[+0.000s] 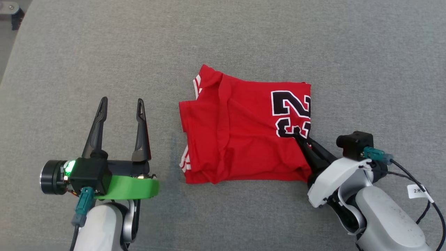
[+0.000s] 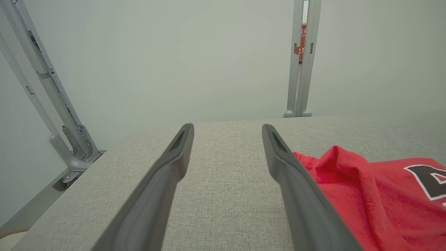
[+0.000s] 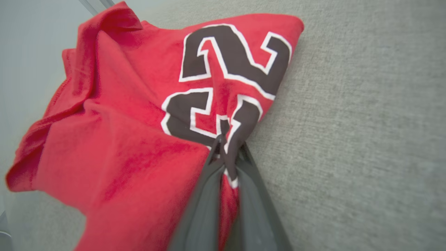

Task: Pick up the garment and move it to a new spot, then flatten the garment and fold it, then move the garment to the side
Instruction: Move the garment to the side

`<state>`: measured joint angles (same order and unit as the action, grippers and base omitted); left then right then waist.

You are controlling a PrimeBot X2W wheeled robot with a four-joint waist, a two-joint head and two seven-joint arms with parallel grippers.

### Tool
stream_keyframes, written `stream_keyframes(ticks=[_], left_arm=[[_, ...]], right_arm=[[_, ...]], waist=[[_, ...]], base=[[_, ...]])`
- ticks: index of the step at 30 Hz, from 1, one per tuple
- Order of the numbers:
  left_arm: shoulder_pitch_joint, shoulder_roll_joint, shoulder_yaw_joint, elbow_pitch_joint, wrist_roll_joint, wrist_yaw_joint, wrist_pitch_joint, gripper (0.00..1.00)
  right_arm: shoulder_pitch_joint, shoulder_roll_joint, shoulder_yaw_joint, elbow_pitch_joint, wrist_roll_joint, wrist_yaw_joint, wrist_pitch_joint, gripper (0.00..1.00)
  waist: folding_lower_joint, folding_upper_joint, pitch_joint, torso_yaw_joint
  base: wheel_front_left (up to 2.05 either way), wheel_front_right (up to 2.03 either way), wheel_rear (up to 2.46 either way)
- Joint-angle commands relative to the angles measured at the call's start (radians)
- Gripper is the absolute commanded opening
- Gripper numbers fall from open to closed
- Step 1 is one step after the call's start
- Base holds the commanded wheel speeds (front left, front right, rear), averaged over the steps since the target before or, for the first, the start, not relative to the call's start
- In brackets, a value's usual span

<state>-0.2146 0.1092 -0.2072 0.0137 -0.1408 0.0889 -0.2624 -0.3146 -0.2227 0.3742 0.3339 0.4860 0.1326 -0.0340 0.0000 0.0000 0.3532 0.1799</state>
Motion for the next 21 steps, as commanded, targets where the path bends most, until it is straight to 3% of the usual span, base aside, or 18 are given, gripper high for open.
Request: stream_keyframes(ticks=[1, 8, 12, 16, 21], left_arm=[[-0.024, 0.008, 0.001, -0.006, 0.012, -0.005, -0.002, 1.0], [-0.065, 0.024, -0.029, -0.042, 0.051, -0.031, -0.002, 1.0], [-0.099, 0.038, -0.05, -0.073, 0.072, -0.045, 0.003, 1.0], [-0.149, 0.053, -0.084, -0.115, 0.101, -0.067, 0.03, 1.0], [-0.226, 0.06, -0.136, -0.154, 0.135, -0.105, 0.069, 1.0]], right_arm=[[-0.009, -0.036, 0.001, 0.001, 0.007, -0.004, -0.014, 0.0], [-0.089, -0.17, 0.039, -0.035, 0.027, -0.003, -0.078, 0.0], [-0.162, -0.256, 0.007, -0.018, 0.041, -0.003, -0.103, 0.0], [-0.256, -0.353, -0.011, 0.018, 0.057, -0.003, -0.123, 0.0], [-0.355, -0.48, -0.048, 0.091, 0.09, -0.003, -0.149, 0.0]], waist=[[0.0, 0.0, 0.013, -0.05], [0.0, 0.0, 0.067, -0.207], [0.0, 0.0, 0.118, -0.293], [0.0, 0.0, 0.182, -0.343], [0.0, 0.0, 0.263, -0.351]], base=[[0.0, 0.0, 0.0], [0.0, 0.0, 0.0], [0.0, 0.0, 0.0], [0.0, 0.0, 0.0], [0.0, 0.0, 0.0]])
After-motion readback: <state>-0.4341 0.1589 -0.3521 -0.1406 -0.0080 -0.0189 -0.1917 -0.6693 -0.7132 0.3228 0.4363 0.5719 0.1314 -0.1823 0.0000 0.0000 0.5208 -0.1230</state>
